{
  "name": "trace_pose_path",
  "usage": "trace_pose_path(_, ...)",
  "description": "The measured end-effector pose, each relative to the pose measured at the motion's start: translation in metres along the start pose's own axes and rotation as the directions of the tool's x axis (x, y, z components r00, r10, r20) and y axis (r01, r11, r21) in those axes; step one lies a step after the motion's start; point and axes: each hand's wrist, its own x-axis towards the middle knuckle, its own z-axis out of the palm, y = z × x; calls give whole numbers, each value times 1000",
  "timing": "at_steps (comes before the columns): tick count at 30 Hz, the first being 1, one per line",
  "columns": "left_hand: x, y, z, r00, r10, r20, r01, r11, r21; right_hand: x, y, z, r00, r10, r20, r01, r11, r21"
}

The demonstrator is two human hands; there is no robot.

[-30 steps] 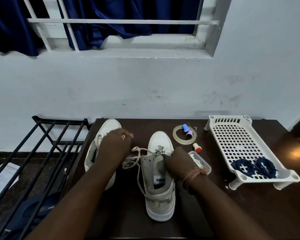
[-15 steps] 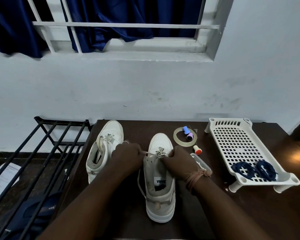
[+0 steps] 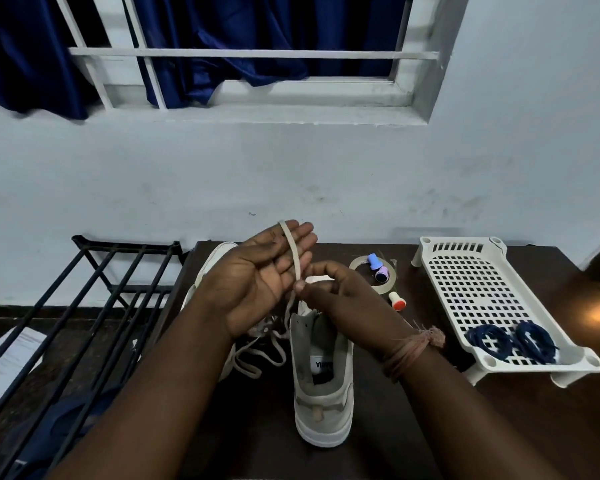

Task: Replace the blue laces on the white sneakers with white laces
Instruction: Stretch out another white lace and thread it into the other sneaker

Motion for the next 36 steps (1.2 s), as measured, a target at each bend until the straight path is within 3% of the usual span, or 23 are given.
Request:
trace_pose_path(4, 0, 0, -2, 999, 10, 34, -4, 986, -164, 3, 5, -10, 993, -28, 115, 36, 997, -65)
trace_pose_path(8, 8, 3, -18, 987, 1, -162, -64, 920, -387, 7, 7, -31, 995, -44, -89, 49, 997, 64)
trace_pose_path(11, 14, 5, -33, 961, -36, -275, -98, 883, -459, 6, 10, -54, 966, 16, -257, -25, 999, -30)
trace_pose_path(16, 23, -10, -32, 919, -71, -387, -71, 938, -340, 3, 26, -65, 903, 142, -405, -219, 964, -151)
trace_pose_path(19, 23, -28, -25, 889, -76, -451, 133, 987, 95, 11, 27, -54, 912, 166, -376, -263, 939, -222)
trace_pose_path(20, 22, -35, -24, 886, -48, -461, 208, 930, 302, 14, 26, -49, 923, 172, -343, -256, 942, -217)
trace_pose_path(22, 22, -48, -26, 923, 78, -378, 233, 668, 706, 15, 21, -38, 948, 183, -260, -230, 960, -162)
trace_pose_path(24, 20, -55, -25, 970, 206, -130, 50, 353, 934, 13, 18, -32, 976, 128, -174, -156, 975, -157)
trace_pose_path(26, 18, -57, -26, 955, 276, 105, -151, 150, 977, 11, 18, -29, 990, 41, -136, -67, 978, -198)
trace_pose_path(28, 17, -56, -31, 921, 359, 149, -185, 67, 980, 12, 21, -31, 979, 17, -205, -58, 978, -199)
trace_pose_path(30, 17, -52, -35, 901, 421, 101, -106, -12, 994, 11, 24, -37, 960, 28, -279, -90, 973, -211)
trace_pose_path(34, 17, -45, -38, 919, 392, -50, 4, 117, 993, 11, 26, -44, 961, -6, -275, -78, 952, -295)
trace_pose_path(36, 17, -49, -33, 931, 360, 61, -65, 0, 998, 11, 25, -41, 965, -5, -263, -75, 954, -291)
